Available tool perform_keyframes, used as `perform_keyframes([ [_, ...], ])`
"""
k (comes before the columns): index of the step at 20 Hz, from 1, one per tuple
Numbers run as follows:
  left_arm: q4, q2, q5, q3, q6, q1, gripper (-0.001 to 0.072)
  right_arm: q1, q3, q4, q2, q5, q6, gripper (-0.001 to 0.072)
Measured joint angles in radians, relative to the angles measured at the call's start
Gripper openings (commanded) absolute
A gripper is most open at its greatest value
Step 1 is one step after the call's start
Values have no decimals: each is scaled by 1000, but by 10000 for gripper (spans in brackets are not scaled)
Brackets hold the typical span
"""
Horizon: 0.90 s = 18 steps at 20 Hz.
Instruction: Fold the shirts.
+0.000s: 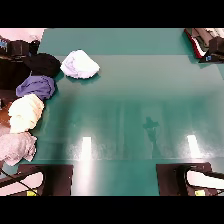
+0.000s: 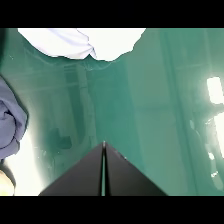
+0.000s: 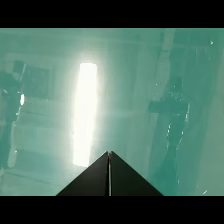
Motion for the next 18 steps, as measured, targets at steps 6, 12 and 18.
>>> perform_keyframes([
  [6,0,-2,0,0,0,0,26,0,0,0,-8,0,0,19],
  [12,0,-2,0,0,0,0,26,0,0,0,-11,0,0,19],
  [18,-26,-5,68,-5,-12,0,372,0,0,0,-11,-27,0,19],
])
